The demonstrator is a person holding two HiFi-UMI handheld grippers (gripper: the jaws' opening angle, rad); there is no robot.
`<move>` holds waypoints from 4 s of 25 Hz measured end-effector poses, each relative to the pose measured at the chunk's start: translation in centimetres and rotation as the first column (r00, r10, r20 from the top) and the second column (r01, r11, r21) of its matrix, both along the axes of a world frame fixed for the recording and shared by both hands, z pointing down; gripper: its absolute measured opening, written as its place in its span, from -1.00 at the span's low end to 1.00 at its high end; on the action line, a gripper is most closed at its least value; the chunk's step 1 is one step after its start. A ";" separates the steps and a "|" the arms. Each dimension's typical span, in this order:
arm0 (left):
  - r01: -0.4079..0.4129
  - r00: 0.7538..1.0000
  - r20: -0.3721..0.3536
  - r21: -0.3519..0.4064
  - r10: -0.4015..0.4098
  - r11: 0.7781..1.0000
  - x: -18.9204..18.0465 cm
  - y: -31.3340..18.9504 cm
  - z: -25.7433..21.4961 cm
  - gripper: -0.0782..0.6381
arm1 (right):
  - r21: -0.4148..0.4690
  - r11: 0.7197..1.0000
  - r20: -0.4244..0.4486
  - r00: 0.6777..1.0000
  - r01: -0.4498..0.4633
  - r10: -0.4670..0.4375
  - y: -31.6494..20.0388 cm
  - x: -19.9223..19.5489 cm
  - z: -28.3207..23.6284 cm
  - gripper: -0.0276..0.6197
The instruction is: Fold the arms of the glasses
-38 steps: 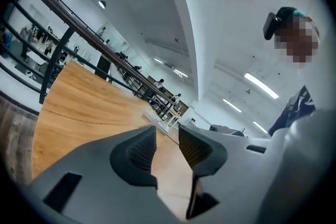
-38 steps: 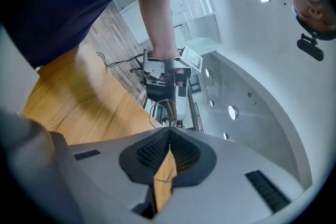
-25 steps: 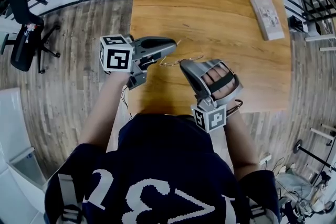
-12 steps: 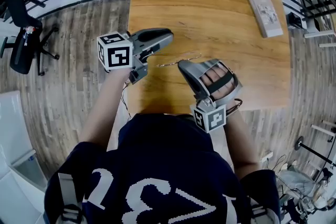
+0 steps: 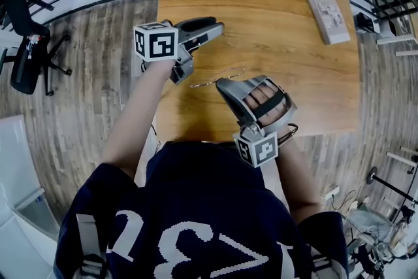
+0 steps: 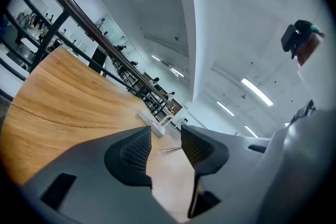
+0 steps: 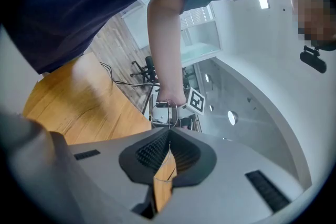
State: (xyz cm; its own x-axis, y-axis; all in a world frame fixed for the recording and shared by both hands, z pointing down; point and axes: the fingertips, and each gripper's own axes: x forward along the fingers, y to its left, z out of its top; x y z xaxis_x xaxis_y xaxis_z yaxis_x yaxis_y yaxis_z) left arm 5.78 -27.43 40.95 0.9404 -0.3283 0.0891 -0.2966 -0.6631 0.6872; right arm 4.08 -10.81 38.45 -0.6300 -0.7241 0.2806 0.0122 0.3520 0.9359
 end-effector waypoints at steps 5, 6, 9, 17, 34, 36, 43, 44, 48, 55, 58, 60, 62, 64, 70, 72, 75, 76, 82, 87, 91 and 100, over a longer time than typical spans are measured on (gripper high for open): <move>-0.060 0.997 -0.053 -0.054 0.057 0.997 1.3 0.5 0.6 -0.36 | -0.016 1.000 0.010 1.000 -0.009 0.009 -0.2 0.2 0.2 -0.83; -0.058 0.996 -0.065 -0.063 0.054 0.996 1.1 0.6 0.6 -0.39 | -0.023 1.000 0.013 1.000 -0.016 0.016 -0.3 0.3 0.3 -0.83; -0.048 0.996 -0.077 -0.081 0.042 0.996 0.0 0.8 0.7 -0.51 | -0.054 0.997 0.026 0.998 -0.052 0.054 -0.9 1.2 0.7 -0.83; -0.133 0.985 -0.130 -0.117 0.117 0.984 -1.1 4.5 0.7 -0.58 | -0.134 0.978 0.045 0.985 -0.160 0.168 -3.5 3.8 1.9 -0.83; 0.033 0.997 -0.060 -0.101 -0.039 0.994 -2.4 1.8 2.3 -0.51 | -0.126 0.990 0.006 0.998 -0.066 0.068 -1.6 1.6 2.2 -0.83; -0.063 0.997 -0.040 -0.105 0.059 0.993 -1.3 3.3 2.8 -0.51 | -0.127 0.989 0.006 0.997 -0.078 0.080 -1.8 1.9 2.2 -0.83; -0.225 0.974 -0.074 -0.141 0.216 0.964 0.0 7.3 3.5 -0.52 | -0.136 0.984 -0.014 0.994 -0.114 0.113 -2.8 3.4 3.2 -0.83; -0.242 0.969 -0.089 -0.142 0.231 0.960 0.0 7.6 3.3 -0.51 | -0.139 0.983 -0.016 0.993 -0.116 0.115 -2.9 3.4 3.4 -0.83; -0.242 0.968 -0.104 -0.125 0.230 0.962 -0.2 8.0 2.5 -0.51 | -0.157 0.979 -0.016 0.992 -0.129 0.128 -3.2 3.6 4.1 -0.83; 0.102 0.995 -0.018 0.009 -0.102 0.995 -5.2 4.1 2.8 -0.54 | -0.204 0.965 -0.014 0.986 -0.166 0.167 -5.2 4.6 5.9 -0.83; 0.209 0.975 0.047 0.101 -0.215 0.973 -7.2 3.4 3.0 -0.67 | -0.248 0.948 -0.025 0.979 -0.200 0.200 -6.9 5.7 7.8 -0.83; 0.241 0.963 0.088 0.155 -0.256 0.958 -7.9 3.4 3.0 -0.68 | -0.289 0.930 -0.025 0.973 -0.226 0.228 -8.2 6.3 9.2 -0.83; 0.261 0.947 0.136 0.202 -0.291 0.944 -8.2 3.4 3.2 -0.69 | -0.341 0.907 -0.021 0.966 -0.248 0.257 -9.5 6.7 10.7 -0.83; 0.268 0.934 0.177 0.233 -0.312 0.935 -8.3 3.6 3.5 -0.70 | -0.400 0.878 -0.027 0.961 -0.263 0.275 -10.8 7.1 12.6 -0.83; 0.260 0.927 0.215 0.226 -0.309 0.939 -7.6 4.6 4.4 -0.70 | -0.521 0.808 -0.061 0.957 -0.274 0.285 -14.1 8.5 17.9 -0.83; 0.265 0.924 0.221 0.221 -0.313 0.939 -7.7 4.8 4.7 -0.70 | -0.542 0.794 -0.075 0.957 -0.276 0.281 -14.8 8.7 19.1 -0.83; 0.272 0.920 0.229 0.217 -0.319 0.938 -7.9 5.2 4.9 -0.70 | -0.570 0.769 -0.087 0.952 -0.289 0.293 -15.8 9.4 20.4 -0.83; 0.273 0.919 0.231 0.215 -0.321 0.938 -8.0 5.3 5.0 -0.70 | -0.580 0.759 -0.084 0.949 -0.295 0.304 -16.1 9.6 20.6 -0.83; 0.287 0.917 0.227 0.197 -0.328 0.938 -8.4 5.6 5.4 -0.70 | -0.629 0.702 -0.092 0.929 -0.333 0.359 -18.3 10.6 21.4 -0.82; 0.284 0.917 0.231 0.196 -0.326 0.939 -8.1 5.9 5.5 -0.70 | -0.666 0.658 -0.129 0.923 -0.352 0.363 -19.4 11.1 22.6 -0.82; 0.294 0.908 0.240 0.217 -0.343 0.931 -8.2 5.6 5.3 -0.70 | -0.682 0.645 -0.099 0.918 -0.344 0.385 -19.4 11.1 22.0 -0.82; 0.318 0.882 0.237 0.338 -0.408 0.886 -8.3 3.7 2.7 -0.70 | -0.696 0.668 0.272 0.764 -0.264 0.585 -18.2 12.3 11.3 -0.84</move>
